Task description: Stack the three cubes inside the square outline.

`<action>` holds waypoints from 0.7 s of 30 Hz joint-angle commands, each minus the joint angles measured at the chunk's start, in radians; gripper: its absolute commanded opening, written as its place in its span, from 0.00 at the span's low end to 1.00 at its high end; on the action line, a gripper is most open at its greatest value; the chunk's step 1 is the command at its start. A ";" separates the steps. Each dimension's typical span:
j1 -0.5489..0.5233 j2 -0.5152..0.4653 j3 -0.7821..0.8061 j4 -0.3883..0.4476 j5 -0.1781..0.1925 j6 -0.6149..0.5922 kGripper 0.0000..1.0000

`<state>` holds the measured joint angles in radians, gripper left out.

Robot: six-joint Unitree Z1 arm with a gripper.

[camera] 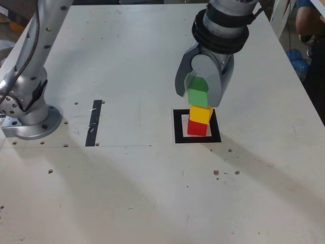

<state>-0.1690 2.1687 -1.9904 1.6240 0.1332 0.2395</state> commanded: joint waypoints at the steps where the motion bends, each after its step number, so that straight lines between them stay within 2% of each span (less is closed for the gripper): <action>1: -0.001 0.009 0.001 0.012 -0.001 0.000 0.47; 9: -0.001 0.022 -0.002 0.011 -0.002 0.002 0.57; 11: -0.001 0.023 -0.002 0.011 -0.002 0.003 0.64; 16: 0.000 0.023 0.004 0.011 -0.004 0.007 0.94; 18: 0.000 0.022 0.005 0.011 -0.004 0.006 0.99; 21: 0.000 0.018 0.005 0.011 -0.004 0.004 0.99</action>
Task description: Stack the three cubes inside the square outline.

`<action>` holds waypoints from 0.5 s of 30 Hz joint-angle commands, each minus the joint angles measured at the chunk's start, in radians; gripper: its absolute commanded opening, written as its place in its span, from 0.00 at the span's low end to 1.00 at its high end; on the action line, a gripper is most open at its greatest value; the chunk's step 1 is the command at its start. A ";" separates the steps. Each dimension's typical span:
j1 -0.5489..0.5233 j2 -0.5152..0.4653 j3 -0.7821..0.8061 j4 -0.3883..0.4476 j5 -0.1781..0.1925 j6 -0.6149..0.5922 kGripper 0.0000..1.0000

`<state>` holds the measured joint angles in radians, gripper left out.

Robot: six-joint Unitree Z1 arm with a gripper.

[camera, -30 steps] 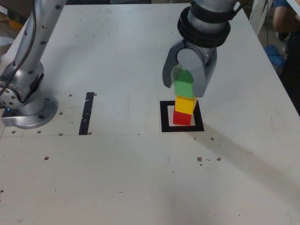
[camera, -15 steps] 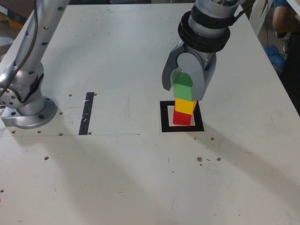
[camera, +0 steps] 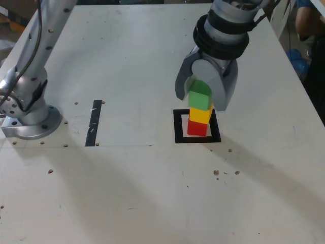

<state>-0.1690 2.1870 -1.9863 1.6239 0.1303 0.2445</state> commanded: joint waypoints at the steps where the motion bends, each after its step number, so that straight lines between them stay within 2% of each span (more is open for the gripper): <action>1: 0.000 -0.005 0.002 0.011 -0.001 -0.001 0.99; 7: 0.000 -0.090 0.044 0.012 -0.007 -0.003 1.00; 11: 0.000 -0.214 0.152 0.011 -0.016 -0.006 0.99; 15: 0.003 -0.370 0.342 0.003 0.002 -0.032 0.99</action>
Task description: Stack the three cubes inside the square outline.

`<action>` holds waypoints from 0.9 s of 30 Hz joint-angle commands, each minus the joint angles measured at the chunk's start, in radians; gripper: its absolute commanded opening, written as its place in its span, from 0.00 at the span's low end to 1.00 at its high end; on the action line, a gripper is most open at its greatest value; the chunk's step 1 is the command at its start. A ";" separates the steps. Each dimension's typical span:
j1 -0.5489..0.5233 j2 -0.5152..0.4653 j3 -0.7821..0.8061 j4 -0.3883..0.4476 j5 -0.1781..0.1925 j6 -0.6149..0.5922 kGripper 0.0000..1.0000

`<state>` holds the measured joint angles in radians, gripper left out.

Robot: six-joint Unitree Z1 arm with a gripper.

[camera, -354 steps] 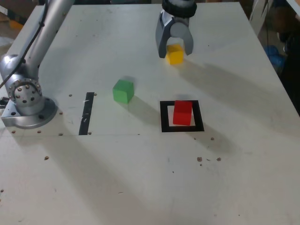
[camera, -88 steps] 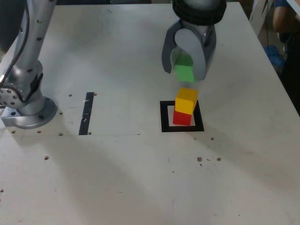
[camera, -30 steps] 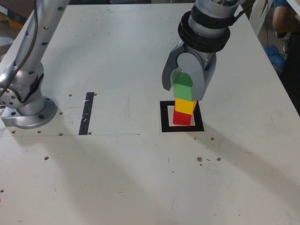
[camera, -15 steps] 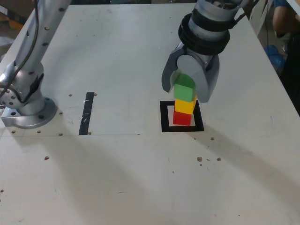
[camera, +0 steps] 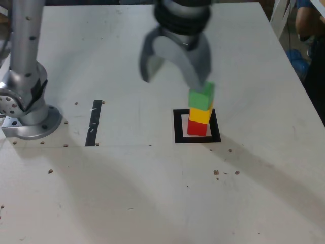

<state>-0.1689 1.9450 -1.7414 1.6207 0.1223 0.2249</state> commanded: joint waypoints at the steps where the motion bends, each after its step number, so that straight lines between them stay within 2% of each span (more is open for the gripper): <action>1: 0.005 -0.169 0.155 0.002 0.017 -0.024 0.99; 3: 0.010 -0.258 0.290 -0.019 0.032 -0.054 0.99; 5: 0.014 -0.324 0.401 -0.052 0.031 -0.079 1.00; 10: 0.014 -0.426 0.662 -0.191 -0.010 -0.114 1.00; 17: 0.014 -0.458 0.910 -0.384 -0.052 -0.165 1.00; 27: 0.035 -0.449 1.066 -0.605 -0.117 -0.199 1.00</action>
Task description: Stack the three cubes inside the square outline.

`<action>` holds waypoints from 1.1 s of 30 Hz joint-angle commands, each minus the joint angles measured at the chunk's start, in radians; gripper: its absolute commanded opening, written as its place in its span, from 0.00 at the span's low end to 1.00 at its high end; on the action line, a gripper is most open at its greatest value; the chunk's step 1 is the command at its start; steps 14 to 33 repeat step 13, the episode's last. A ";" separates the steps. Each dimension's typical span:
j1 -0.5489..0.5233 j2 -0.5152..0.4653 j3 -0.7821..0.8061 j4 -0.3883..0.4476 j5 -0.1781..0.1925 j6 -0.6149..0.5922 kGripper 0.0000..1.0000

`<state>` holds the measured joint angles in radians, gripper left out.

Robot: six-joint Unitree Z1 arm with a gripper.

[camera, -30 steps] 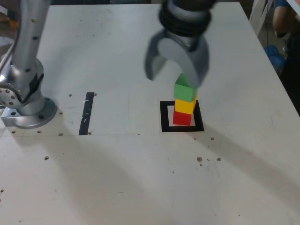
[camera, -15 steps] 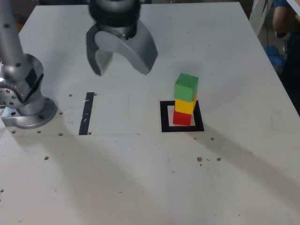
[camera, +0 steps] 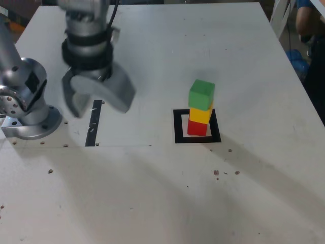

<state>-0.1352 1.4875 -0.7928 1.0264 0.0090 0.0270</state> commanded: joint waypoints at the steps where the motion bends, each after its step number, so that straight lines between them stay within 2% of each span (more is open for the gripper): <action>1: 0.002 0.013 0.124 -0.024 -0.007 -0.001 1.00; 6: 0.002 0.036 0.150 -0.057 0.005 -0.001 0.99; 12: 0.008 0.076 0.145 -0.058 0.024 -0.001 0.99; 33: 0.009 0.078 0.140 -0.053 0.025 -0.003 0.99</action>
